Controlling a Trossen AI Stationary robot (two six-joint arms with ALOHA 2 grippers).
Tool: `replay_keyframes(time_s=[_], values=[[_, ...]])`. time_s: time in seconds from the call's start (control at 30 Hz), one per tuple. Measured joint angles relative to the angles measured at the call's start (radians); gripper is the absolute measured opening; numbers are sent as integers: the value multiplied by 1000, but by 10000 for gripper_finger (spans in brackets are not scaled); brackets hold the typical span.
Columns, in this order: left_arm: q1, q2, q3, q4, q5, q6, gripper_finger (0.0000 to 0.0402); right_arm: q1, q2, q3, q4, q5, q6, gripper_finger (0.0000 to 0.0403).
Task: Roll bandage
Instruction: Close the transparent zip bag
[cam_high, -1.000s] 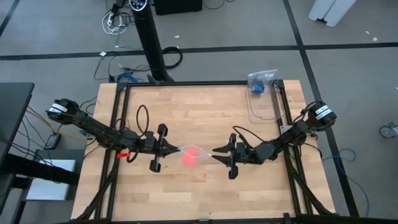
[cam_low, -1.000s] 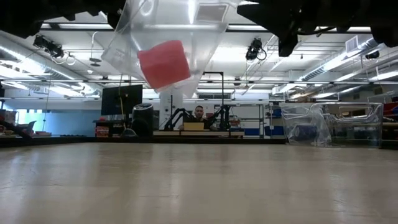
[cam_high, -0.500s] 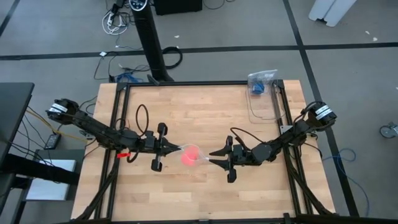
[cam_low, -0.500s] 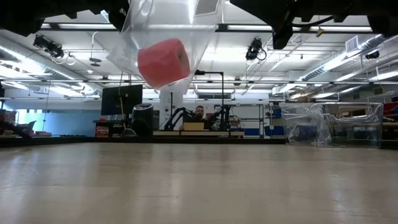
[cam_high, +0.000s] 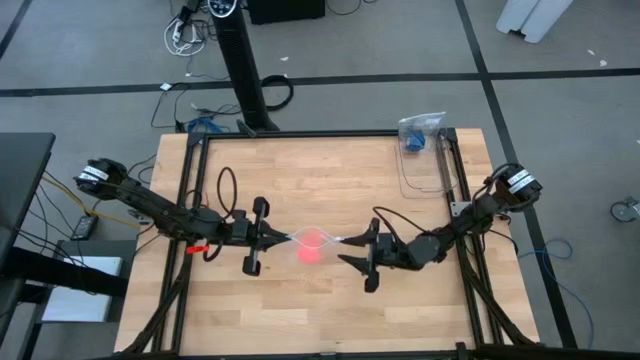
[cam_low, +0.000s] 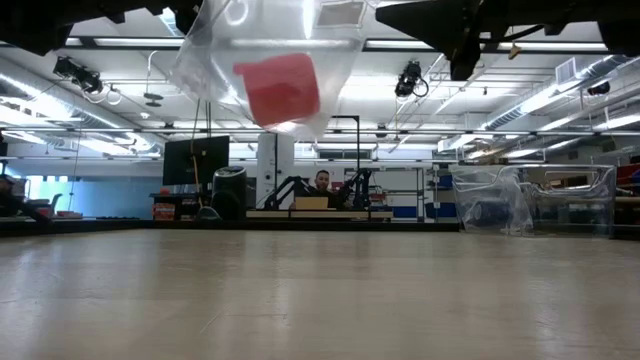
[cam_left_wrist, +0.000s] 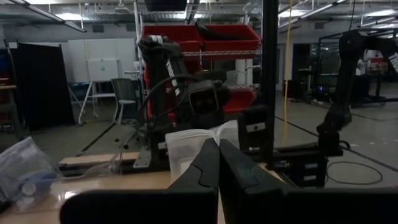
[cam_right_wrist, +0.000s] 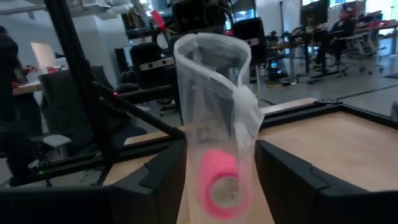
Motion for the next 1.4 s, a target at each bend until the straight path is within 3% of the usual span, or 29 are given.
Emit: replay_keyframes(time_s=[0.13,0.37,0.53,0.7,0.9,1.13,1.4], values=[[0,0,12,-3,0,14,1,-28,0,0,8,-58,7,181],[0,0,16,-6,1,25,1,-69,1,0,30,-55,8,168],[-1,0,16,-12,2,24,1,-40,1,0,40,-40,-29,180],[-8,0,16,-11,2,23,1,1,1,0,31,55,-50,197],[-11,0,16,-9,-3,24,1,-22,1,0,83,-7,-59,197],[-11,0,19,2,-18,51,1,-90,1,16,58,-186,-18,134],[-11,0,26,16,-28,75,1,-95,1,37,31,-183,-36,52]])
